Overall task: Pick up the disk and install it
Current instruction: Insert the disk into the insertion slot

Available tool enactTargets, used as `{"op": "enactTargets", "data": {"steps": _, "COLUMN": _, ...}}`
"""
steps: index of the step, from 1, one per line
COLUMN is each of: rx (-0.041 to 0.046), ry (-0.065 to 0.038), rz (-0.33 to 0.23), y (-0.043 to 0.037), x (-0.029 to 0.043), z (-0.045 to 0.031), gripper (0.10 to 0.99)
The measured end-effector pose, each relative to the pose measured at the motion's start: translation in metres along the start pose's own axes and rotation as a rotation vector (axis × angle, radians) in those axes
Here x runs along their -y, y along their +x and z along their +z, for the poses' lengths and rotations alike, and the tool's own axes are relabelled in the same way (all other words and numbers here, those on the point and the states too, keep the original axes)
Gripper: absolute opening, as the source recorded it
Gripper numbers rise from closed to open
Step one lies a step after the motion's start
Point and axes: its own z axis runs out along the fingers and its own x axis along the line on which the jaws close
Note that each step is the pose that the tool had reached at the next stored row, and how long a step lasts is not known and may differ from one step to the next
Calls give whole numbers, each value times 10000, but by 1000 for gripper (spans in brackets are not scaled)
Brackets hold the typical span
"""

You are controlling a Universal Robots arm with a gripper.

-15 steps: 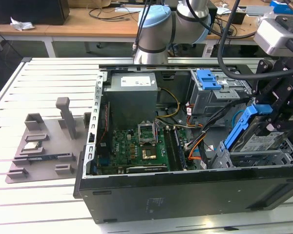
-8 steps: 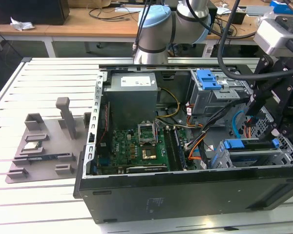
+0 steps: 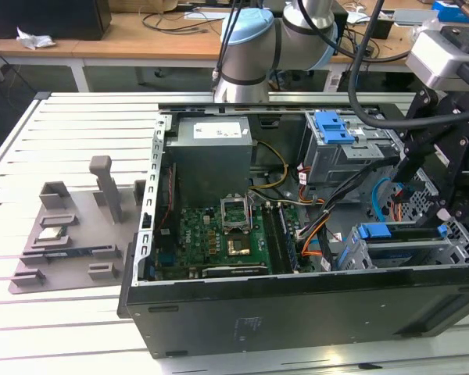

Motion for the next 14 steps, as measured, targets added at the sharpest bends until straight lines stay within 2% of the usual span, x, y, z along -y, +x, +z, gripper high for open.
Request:
{"op": "enactTargets", "data": {"steps": 3, "rx": -3, "ry": 1, "rz": 1, "y": -21, "x": 0, "z": -1, "gripper": 667}}
{"op": "enactTargets", "data": {"steps": 5, "rx": -4, "ry": 1, "rz": 0, "y": -22, "x": 0, "z": -2, "gripper": 541}}
{"op": "enactTargets", "data": {"steps": 6, "rx": -4, "ry": 1, "rz": 0, "y": -23, "x": 0, "z": -2, "gripper": 420}}
{"op": "enactTargets", "data": {"steps": 7, "rx": -4, "ry": 1, "rz": 0, "y": -23, "x": 1, "z": -1, "gripper": 420}}
{"op": "enactTargets", "data": {"steps": 11, "rx": -5, "ry": 1, "rz": 0, "y": -23, "x": 1, "z": -2, "gripper": 176}}
{"op": "enactTargets", "data": {"steps": 12, "rx": -5, "ry": 1, "rz": 0, "y": -22, "x": 1, "z": -2, "gripper": 176}}
{"op": "enactTargets", "data": {"steps": 13, "rx": -4, "ry": 1, "rz": 0, "y": -18, "x": 0, "z": -2, "gripper": 118}}
{"op": "enactTargets", "data": {"steps": 14, "rx": -4, "ry": 1, "rz": 0, "y": -12, "x": 0, "z": -2, "gripper": 118}}
